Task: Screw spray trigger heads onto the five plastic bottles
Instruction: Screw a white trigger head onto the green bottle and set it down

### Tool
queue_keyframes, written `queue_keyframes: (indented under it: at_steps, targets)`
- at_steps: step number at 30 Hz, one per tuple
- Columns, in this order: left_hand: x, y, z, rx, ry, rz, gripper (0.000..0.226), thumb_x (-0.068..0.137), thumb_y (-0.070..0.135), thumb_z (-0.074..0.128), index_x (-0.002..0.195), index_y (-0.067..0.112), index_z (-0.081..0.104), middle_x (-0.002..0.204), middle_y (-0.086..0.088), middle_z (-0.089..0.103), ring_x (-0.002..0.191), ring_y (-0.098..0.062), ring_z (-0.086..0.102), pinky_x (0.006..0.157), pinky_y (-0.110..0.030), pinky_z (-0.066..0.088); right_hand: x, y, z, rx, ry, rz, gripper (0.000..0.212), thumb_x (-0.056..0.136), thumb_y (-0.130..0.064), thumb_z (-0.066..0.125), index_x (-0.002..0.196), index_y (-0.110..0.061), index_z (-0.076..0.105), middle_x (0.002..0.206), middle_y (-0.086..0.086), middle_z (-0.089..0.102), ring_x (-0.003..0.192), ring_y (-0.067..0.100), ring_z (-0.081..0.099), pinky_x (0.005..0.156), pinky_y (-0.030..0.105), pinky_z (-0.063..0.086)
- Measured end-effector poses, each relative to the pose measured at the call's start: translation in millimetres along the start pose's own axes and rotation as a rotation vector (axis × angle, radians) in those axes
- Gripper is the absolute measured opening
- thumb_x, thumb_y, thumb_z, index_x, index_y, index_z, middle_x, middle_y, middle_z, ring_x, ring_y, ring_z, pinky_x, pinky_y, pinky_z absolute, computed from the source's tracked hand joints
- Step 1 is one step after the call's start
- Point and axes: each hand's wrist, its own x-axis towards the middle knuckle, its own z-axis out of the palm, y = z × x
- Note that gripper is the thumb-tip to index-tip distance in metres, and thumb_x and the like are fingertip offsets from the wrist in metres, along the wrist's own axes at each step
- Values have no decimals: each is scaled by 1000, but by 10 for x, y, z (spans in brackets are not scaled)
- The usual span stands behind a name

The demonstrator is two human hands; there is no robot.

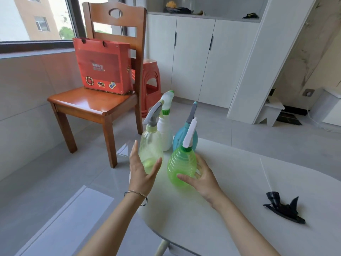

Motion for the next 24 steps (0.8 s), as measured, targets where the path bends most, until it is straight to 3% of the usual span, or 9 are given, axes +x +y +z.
queue_keyframes:
  at_steps: [2, 4, 9, 13, 18, 24]
  targets:
    - [13, -48, 6, -8, -23, -18, 94, 73, 53, 57, 149, 21, 11, 150, 9, 17, 144, -16, 17, 118, -46, 21, 34, 61, 37, -5, -8, -7, 82, 64, -14, 85, 134, -20, 43, 135, 2, 52, 127, 12, 48, 104, 26, 42]
    - [27, -86, 4, -27, -34, -41, 95, 73, 54, 57, 149, 23, 10, 155, 3, 17, 144, -15, 17, 118, -45, 21, 64, 107, 76, -9, -11, -14, 80, 64, -13, 85, 132, -22, 43, 132, -1, 54, 124, 10, 50, 97, 15, 43]
    - [44, -161, -2, -39, -76, -54, 92, 74, 53, 56, 148, 23, 11, 157, 3, 15, 144, -11, 14, 118, -35, 16, 132, 151, 141, -29, 9, -22, 72, 63, -17, 86, 117, -36, 43, 129, -9, 52, 116, -8, 49, 83, 0, 39]
    - [48, -176, 8, -32, -94, -66, 93, 74, 53, 55, 149, 20, 11, 157, 1, 15, 141, -5, 14, 114, -26, 14, 175, 191, 174, -32, 14, -34, 70, 63, -17, 87, 114, -38, 43, 129, -10, 51, 109, -16, 50, 80, -1, 39]
    - [66, -179, 19, -32, -114, -74, 92, 74, 53, 54, 149, 20, 11, 156, 1, 15, 138, -3, 14, 112, -24, 14, 205, 227, 200, -25, 14, -46, 71, 62, -21, 87, 115, -39, 43, 131, -9, 52, 111, -11, 51, 81, 1, 40]
    - [59, -182, 4, -31, -127, -87, 88, 79, 47, 57, 149, 21, 10, 157, 1, 13, 140, -4, 14, 113, -26, 15, 190, 234, 203, -20, 26, -55, 70, 63, -21, 86, 114, -43, 43, 128, -15, 51, 107, -18, 51, 79, -1, 39]
